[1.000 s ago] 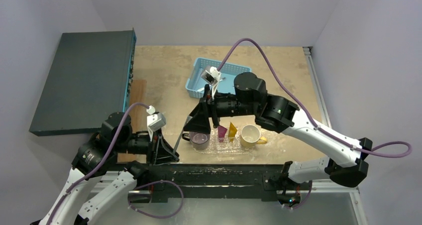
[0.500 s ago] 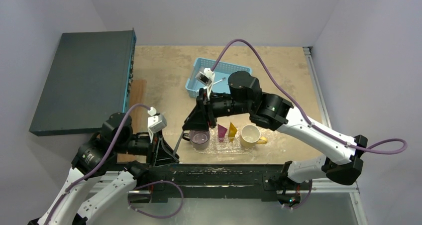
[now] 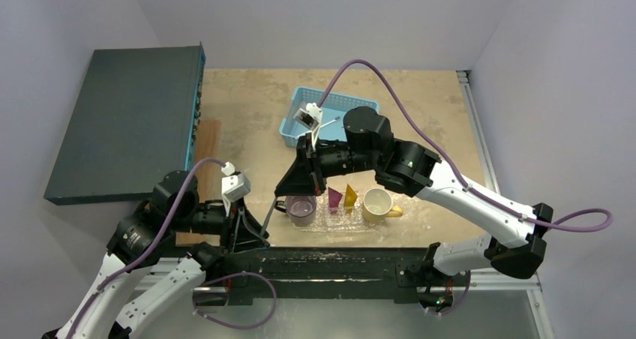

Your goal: Prepare toiletry sets of a toothbrush and toothpaste on the tray

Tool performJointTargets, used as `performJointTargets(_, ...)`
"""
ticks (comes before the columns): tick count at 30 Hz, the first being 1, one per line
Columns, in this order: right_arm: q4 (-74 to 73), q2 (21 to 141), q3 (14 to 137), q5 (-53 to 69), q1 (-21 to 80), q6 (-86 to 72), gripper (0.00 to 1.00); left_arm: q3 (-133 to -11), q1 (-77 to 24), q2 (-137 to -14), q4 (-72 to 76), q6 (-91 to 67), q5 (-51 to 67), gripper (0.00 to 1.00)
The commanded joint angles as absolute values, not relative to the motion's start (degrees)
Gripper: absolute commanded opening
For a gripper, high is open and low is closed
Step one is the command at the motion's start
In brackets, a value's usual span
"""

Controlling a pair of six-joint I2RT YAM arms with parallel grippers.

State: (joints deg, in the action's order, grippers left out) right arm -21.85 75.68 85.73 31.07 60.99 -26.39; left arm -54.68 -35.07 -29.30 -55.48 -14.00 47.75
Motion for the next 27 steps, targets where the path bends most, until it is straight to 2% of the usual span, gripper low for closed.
performJointTargets(1,-19.8,73.5,84.9,32.4,61.2,-25.6,0.0,-56.7,-35.1,-29.3,-54.9,-14.3,45.4,0.43)
performJointTargets(4,-21.1,72.6,84.6,29.5,61.2,-24.8,0.0,-57.2,-35.1,-29.2,-54.3,-14.9,44.7,0.6)
performJointTargets(8,-23.5,70.5,83.7,25.7,61.3,-23.4,0.0,-57.8,-35.2,-29.1,-52.6,-16.0,42.8,0.76)
performJointTargets(12,-27.1,67.7,82.6,20.6,61.3,-21.6,0.0,-57.9,-35.2,-29.1,-50.3,-17.6,41.0,0.83)
performJointTargets(15,-31.7,65.7,82.3,13.4,61.3,-19.2,0.0,-57.8,-35.1,-29.3,-48.8,-18.6,39.3,0.95)
performJointTargets(21,-37.9,60.8,81.2,4.7,61.9,-17.1,0.0,-57.0,-35.2,-30.2,-46.2,-19.3,37.9,0.97)
performJointTargets(27,-45.0,57.8,81.4,-9.4,66.4,-18.1,0.0,-56.0,-35.1,-31.3,-44.3,-19.5,37.3,0.97)
